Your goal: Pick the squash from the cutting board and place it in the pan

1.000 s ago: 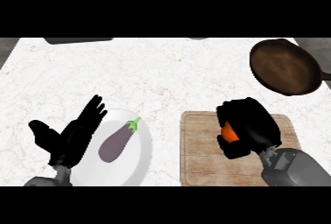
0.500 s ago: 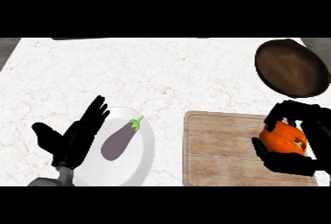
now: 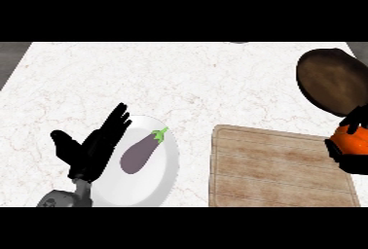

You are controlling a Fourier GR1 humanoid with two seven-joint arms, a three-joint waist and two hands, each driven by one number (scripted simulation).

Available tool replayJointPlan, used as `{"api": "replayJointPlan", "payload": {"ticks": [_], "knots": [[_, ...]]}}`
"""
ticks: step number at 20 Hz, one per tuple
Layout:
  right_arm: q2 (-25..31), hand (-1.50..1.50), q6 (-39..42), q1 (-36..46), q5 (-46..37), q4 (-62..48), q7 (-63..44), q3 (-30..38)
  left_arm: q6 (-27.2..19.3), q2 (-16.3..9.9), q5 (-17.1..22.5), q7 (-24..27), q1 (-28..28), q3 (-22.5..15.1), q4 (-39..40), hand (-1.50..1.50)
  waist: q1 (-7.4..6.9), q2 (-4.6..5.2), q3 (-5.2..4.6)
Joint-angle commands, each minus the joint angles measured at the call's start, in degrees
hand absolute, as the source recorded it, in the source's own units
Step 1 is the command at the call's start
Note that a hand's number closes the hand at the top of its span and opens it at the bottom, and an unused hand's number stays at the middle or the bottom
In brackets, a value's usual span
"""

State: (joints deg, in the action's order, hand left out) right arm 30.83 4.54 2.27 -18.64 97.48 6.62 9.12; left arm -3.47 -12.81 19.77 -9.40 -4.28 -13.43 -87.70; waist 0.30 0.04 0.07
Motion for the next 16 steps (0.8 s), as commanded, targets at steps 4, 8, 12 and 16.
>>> {"api": "replayJointPlan", "payload": {"ticks": [4, 8, 12, 16], "knots": [[1.4, 1.5, -7.0, 11.9, -7.5, -24.4, 13.1, 2.9, 2.3, -1.0, 1.3, -2.2, 0.6, 1.9, -2.4, 0.0, -1.29, 0.2, -0.01], [-0.7, 1.5, -15.1, 19.5, -9.6, -40.2, 19.7, 5.0, 0.7, 0.6, -1.4, -1.6, 0.4, 0.5, -1.7, 0.0, -1.92, 0.35, 0.04], [0.2, 1.5, -21.6, 28.0, -9.4, -51.7, 21.8, 9.8, 0.7, 2.8, -2.5, -1.1, -1.0, -1.6, 0.0, 0.0, -2.53, 0.77, 0.1], [-0.2, 1.5, -25.5, 35.8, -8.4, -63.9, 25.4, 12.6, 3.7, 1.2, -0.1, -1.8, -1.7, 0.5, 0.2, 0.0, -3.56, 1.09, 0.15]]}}
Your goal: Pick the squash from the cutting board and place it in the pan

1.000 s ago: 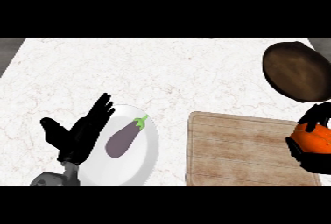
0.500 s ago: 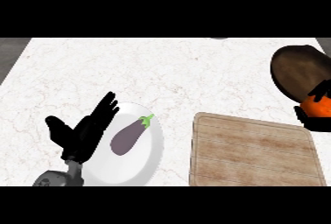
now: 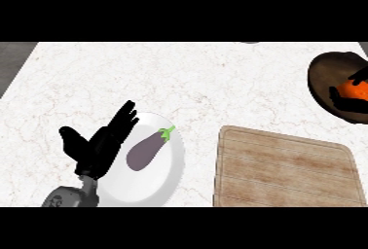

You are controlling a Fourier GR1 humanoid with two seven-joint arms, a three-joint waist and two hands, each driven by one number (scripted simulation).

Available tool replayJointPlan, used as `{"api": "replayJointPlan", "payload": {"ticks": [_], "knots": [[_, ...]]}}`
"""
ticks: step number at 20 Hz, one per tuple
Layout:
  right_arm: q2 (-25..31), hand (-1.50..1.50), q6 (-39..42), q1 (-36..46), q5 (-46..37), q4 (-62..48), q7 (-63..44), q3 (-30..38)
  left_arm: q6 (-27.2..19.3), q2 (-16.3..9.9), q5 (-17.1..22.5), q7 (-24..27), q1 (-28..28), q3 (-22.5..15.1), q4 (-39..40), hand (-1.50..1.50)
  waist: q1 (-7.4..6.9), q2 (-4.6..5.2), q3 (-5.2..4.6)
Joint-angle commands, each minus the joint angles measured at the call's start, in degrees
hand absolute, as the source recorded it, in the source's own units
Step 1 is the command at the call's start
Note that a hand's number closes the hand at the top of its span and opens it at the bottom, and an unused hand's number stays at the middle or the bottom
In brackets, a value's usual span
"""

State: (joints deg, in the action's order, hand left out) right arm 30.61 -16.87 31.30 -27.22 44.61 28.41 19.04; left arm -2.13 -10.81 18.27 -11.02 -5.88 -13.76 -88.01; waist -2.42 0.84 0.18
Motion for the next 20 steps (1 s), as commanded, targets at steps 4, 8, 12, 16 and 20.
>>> {"api": "replayJointPlan", "payload": {"ticks": [4, 8, 12, 16, 20], "knots": [[4.5, 1.5, -3.0, 12.7, 0.7, -19.6, 7.0, 4.9, 1.1, 0.1, 0.5, -1.7, -4.5, 1.5, 2.5, 0.0, -0.97, 0.59, 0.08], [6.2, 1.5, -4.3, 12.4, 1.0, -25.0, 12.7, 6.6, 1.3, 0.5, -0.6, -0.6, -2.9, 0.1, 1.4, 0.0, -1.67, 0.87, 0.19], [8.3, -1.5, -4.8, 11.8, -6.9, -30.7, 3.7, 0.4, -0.4, 2.2, -2.1, -0.7, -3.6, -1.6, 0.4, 0.0, -3.63, 1.82, 0.13], [7.2, -1.5, -3.3, 14.5, -8.5, -34.4, 0.9, -0.9, 2.3, 0.8, -0.4, -0.7, -4.0, -0.5, 0.7, 0.0, -4.64, 2.01, 0.27], [7.7, -1.5, 2.7, 16.2, -4.1, -35.0, 4.9, 3.1, 0.9, 2.3, -1.8, -0.3, -2.7, -1.9, 1.1, 0.0, -3.73, 1.85, 0.44]]}}
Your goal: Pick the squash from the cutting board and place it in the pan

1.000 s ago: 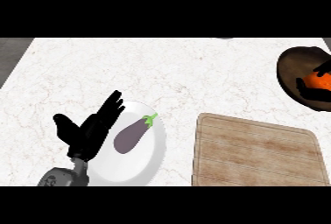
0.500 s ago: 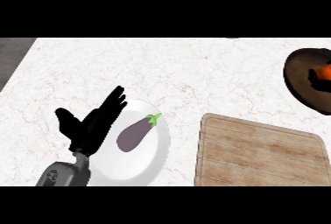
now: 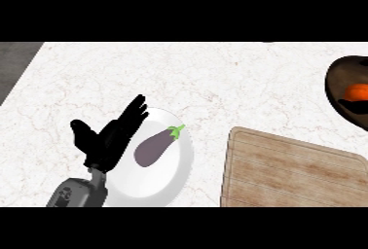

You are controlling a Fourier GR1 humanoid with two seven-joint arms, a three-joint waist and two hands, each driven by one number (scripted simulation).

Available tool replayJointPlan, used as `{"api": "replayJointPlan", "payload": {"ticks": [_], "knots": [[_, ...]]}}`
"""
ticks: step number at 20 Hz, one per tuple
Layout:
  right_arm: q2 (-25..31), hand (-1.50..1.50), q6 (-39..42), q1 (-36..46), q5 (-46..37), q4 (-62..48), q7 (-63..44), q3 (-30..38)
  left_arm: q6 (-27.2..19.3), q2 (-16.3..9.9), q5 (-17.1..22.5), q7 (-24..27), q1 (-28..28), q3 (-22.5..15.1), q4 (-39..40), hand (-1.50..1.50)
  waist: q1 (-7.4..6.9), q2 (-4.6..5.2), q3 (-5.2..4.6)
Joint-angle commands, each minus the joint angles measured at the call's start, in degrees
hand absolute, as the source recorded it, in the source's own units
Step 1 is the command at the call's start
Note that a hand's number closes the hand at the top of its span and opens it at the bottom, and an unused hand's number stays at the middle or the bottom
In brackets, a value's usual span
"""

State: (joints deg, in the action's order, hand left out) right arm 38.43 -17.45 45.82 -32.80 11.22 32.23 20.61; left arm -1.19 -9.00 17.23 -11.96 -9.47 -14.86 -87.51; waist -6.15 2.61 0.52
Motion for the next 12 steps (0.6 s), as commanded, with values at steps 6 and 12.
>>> {"api": "replayJointPlan", "payload": {"ticks": [6, 12], "knots": [[0.0, -1.5, 12.7, 2.6, 12.1, -1.9, 7.7, 11.3, 0.9, -0.6, 1.0, 0.5, 1.0, 1.3, 0.2, 0.0, 1.3, -0.27, 0.21], [4.5, -1.5, 25.0, 1.5, 15.2, -5.4, 5.2, 14.3, 0.1, 0.4, 0.0, 1.5, 2.2, 0.6, 0.4, 0.0, 1.49, -0.26, 0.11]]}}
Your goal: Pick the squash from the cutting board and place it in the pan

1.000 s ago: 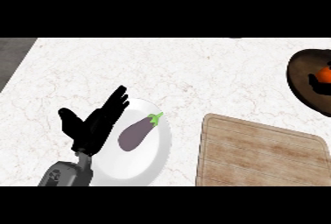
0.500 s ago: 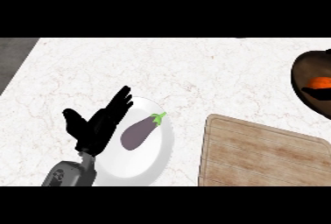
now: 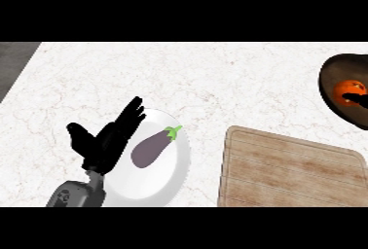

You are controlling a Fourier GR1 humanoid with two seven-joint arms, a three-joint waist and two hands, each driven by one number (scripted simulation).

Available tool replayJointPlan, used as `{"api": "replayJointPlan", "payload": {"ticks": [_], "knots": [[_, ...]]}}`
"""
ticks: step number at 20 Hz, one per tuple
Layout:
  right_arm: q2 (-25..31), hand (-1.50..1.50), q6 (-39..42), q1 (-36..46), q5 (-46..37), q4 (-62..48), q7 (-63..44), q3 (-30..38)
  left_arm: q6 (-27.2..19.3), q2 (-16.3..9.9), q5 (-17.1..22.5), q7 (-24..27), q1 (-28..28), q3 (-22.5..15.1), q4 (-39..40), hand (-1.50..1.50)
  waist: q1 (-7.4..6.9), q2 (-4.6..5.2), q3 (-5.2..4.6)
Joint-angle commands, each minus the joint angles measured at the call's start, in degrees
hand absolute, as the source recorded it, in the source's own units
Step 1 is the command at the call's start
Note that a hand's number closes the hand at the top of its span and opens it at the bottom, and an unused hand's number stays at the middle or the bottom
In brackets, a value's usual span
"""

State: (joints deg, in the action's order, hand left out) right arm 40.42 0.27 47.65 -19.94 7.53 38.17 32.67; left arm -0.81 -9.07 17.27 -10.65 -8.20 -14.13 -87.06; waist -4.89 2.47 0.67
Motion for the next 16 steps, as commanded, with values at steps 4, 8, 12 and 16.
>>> {"api": "replayJointPlan", "payload": {"ticks": [4, 8, 12, 16], "knots": [[5.2, -1.5, 17.2, -3.8, 1.5, -2.0, 2.4, 1.1, 0.5, -0.1, 0.8, 0.2, -0.1, 1.2, 0.6, 0.0, 1.08, -0.08, 0.0], [8.1, -1.5, 25.5, -6.9, 1.8, -1.8, 5.9, 1.2, 0.2, -0.7, 0.1, -0.1, 0.8, 0.9, -0.4, 0.0, 1.18, -0.32, 0.11], [10.4, -1.5, 31.5, -9.9, 1.6, -1.5, 8.1, 0.8, -0.3, -0.7, 0.3, -0.5, 0.4, 1.6, -0.8, 0.0, 1.62, -0.38, 0.18], [11.6, -1.5, 34.1, -11.4, 2.0, -0.4, 8.7, 0.9, 0.6, -1.8, 1.3, -0.9, 1.8, 2.5, -1.6, 0.0, 1.35, -0.56, 0.2]]}}
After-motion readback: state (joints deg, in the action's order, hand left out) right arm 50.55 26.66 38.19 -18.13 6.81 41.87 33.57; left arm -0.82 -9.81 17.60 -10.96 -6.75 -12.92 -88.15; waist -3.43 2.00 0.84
